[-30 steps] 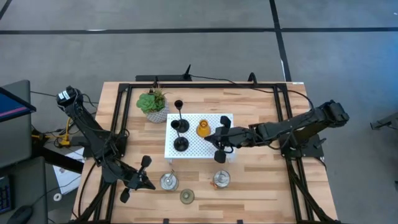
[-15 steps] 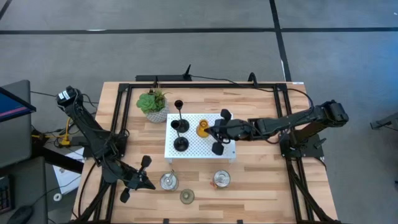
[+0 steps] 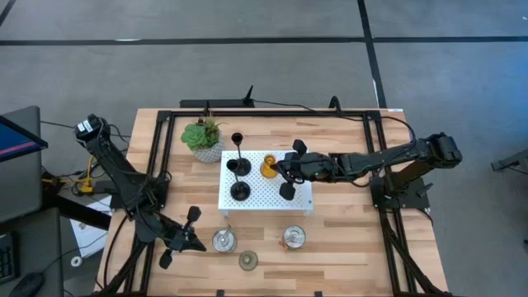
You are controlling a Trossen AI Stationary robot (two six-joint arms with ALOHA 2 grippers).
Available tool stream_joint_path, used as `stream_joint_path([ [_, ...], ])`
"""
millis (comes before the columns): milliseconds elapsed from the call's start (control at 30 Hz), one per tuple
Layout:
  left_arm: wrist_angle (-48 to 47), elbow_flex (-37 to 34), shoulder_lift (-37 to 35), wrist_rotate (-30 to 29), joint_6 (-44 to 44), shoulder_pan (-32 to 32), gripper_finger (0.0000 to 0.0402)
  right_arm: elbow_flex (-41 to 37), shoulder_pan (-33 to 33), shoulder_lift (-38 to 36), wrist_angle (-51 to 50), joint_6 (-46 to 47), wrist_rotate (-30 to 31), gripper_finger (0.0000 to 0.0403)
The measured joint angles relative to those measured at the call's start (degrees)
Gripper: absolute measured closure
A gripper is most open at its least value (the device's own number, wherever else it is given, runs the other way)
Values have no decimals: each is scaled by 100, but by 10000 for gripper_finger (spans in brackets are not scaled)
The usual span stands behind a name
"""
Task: Pick & Place candle stick holders
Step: Put the yellow glass candle holder on the shelf, then align the transparent glass candle holder with the yellow glass candle holder on the shelf
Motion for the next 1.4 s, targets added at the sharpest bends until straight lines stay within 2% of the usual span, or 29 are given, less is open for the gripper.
stream_joint_path([
  [467, 0, 0, 0, 0, 0, 1, 394, 0, -36, 0, 68, -49, -27, 403],
  [667, 1, 0, 0, 0, 0, 1, 394, 2, 337, -59, 7, -42, -1237, 403],
  [767, 2, 0, 0, 0, 0, -1, 394, 2, 603, -57, 5, -32, -1501, 403],
  [1267, 72, 0, 10, 0, -105, 0, 394, 2, 1757, -52, 72, 463, -1471, 403],
  [1400, 501, 0, 281, 4, -316, 0, 394, 2, 1911, -52, 227, 467, -1358, 403],
])
